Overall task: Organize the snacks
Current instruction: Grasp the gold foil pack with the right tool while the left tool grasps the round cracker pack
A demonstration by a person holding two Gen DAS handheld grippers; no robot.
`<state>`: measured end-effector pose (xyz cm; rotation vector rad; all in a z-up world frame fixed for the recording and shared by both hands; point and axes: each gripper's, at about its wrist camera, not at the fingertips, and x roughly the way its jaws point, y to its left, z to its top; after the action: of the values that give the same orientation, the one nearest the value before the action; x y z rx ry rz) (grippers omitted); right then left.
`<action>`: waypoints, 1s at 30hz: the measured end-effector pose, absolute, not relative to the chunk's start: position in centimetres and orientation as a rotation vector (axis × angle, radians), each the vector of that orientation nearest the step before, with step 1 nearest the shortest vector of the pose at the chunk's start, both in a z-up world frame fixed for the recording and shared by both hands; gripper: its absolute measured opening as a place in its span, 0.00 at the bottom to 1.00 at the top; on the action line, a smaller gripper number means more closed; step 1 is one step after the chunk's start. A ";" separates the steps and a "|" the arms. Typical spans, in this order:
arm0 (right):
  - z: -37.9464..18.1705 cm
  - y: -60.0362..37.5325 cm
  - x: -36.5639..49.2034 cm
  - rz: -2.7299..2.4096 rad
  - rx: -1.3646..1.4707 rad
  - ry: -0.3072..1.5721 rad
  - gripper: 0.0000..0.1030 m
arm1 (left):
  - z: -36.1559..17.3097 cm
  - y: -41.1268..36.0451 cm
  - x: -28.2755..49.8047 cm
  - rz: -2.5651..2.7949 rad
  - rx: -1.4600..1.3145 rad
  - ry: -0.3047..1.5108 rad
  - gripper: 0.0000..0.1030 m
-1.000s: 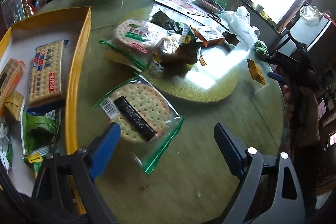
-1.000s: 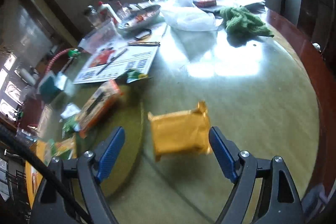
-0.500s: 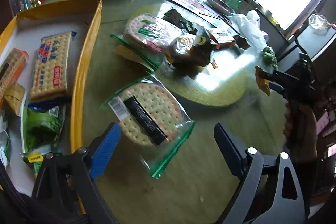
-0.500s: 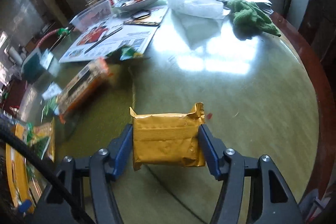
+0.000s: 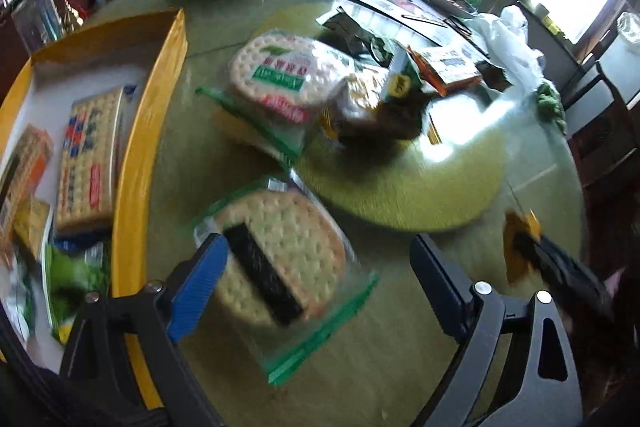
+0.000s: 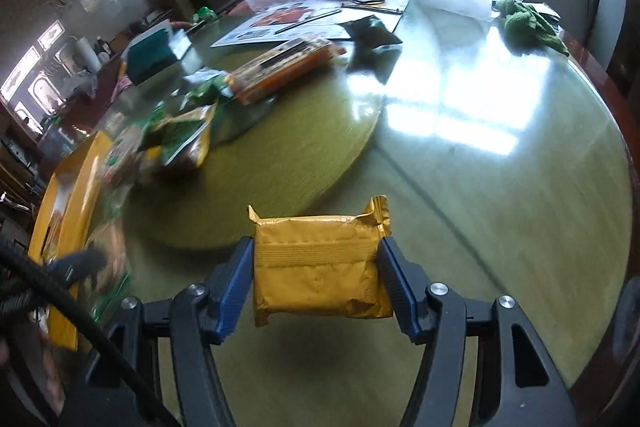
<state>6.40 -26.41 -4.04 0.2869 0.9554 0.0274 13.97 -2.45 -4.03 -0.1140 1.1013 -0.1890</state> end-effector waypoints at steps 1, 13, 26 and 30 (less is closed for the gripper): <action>-4.0 -26.1 6.0 0.034 0.293 0.951 0.61 | -4.1 -3.0 14.4 -0.189 -0.097 1.102 0.90; -4.0 -26.1 3.4 0.017 0.341 0.921 0.60 | -4.0 -1.5 11.5 -0.114 -0.083 1.110 0.90; -4.1 -25.4 1.9 0.035 0.353 0.915 0.62 | -5.9 -2.7 14.4 0.012 -0.044 1.092 0.91; -4.2 -25.4 1.9 0.027 0.354 0.917 0.63 | -6.3 -4.3 12.5 -0.066 0.085 1.039 0.80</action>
<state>1.95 -25.36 -4.17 0.3538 0.9165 0.0272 12.54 -4.25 -6.26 0.0854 1.0388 -0.0662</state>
